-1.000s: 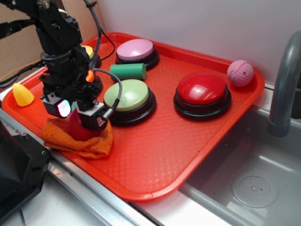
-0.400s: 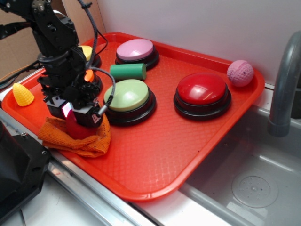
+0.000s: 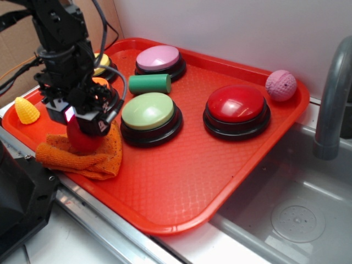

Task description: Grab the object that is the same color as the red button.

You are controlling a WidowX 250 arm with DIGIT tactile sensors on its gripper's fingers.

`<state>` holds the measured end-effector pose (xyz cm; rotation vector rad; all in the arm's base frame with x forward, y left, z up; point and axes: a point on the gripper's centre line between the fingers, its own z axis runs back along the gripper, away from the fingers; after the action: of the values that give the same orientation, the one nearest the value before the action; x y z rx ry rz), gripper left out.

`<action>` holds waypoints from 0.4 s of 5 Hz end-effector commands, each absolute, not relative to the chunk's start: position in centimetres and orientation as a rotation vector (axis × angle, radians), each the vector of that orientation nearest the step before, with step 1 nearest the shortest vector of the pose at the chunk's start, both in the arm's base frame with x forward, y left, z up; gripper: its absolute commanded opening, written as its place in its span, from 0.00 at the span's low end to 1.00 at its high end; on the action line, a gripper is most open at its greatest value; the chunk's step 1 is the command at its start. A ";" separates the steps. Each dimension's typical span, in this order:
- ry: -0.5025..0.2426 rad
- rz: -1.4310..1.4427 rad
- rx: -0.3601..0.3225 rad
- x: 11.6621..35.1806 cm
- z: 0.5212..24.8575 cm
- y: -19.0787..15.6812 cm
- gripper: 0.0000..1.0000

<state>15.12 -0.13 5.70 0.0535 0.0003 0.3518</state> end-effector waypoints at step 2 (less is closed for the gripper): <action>-0.109 0.168 -0.079 18.0 16.7 0.7 0.00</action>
<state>17.51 0.30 15.60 -0.0792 -0.0625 0.1651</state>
